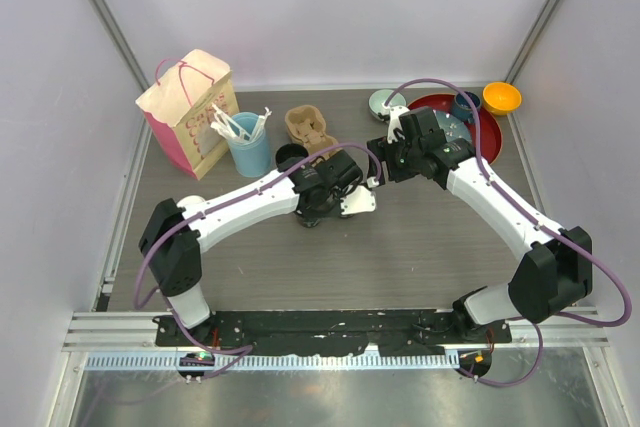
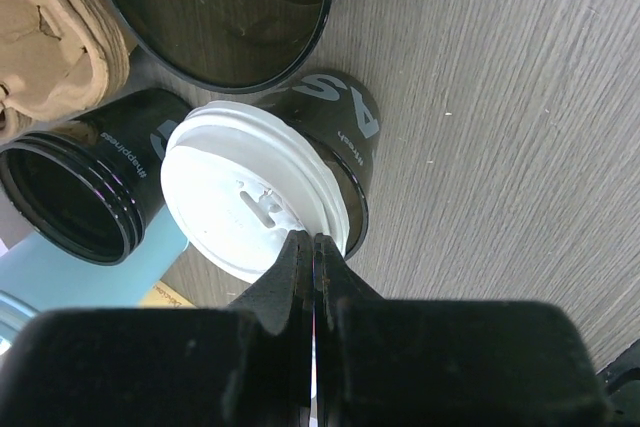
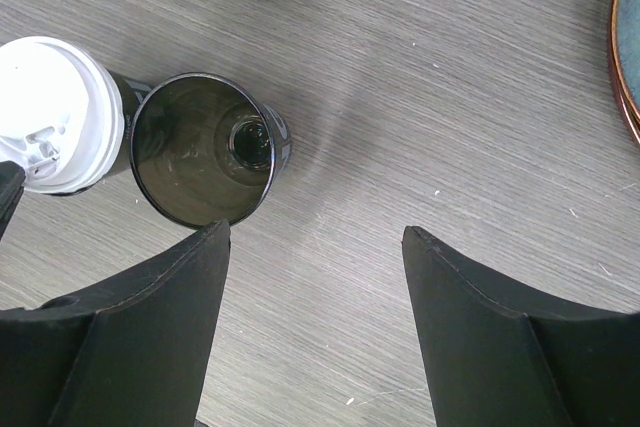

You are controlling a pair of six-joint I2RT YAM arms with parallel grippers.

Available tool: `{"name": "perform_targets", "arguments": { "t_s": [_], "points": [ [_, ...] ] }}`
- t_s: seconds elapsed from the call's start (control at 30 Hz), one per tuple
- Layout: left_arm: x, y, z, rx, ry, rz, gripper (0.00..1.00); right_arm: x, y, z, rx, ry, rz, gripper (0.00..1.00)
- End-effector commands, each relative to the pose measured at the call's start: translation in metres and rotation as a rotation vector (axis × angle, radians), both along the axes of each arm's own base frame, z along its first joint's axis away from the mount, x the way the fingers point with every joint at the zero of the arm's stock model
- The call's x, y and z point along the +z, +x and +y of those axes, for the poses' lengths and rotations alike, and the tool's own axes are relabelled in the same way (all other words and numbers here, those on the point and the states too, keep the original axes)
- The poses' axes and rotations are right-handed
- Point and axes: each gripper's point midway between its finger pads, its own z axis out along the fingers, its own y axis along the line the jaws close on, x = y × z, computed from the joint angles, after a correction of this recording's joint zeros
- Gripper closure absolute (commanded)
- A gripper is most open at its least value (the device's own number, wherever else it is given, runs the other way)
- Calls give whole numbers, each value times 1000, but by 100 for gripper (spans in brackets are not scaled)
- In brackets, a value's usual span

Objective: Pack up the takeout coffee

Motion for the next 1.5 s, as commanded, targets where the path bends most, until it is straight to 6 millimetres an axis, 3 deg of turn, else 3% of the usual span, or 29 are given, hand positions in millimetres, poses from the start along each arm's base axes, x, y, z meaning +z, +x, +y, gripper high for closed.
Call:
{"name": "perform_targets", "arguments": {
  "t_s": [0.0,0.3,1.47],
  "points": [
    [28,8,-2,1,-40,-68,100,9,3,1,6,14,-28,25],
    [18,-5,-3,1,-53,15,100,8,3,1,7,8,-25,25],
    [-10,-18,6,4,-23,78,100,5,1,1,12,7,-12,25]
  ]
}}
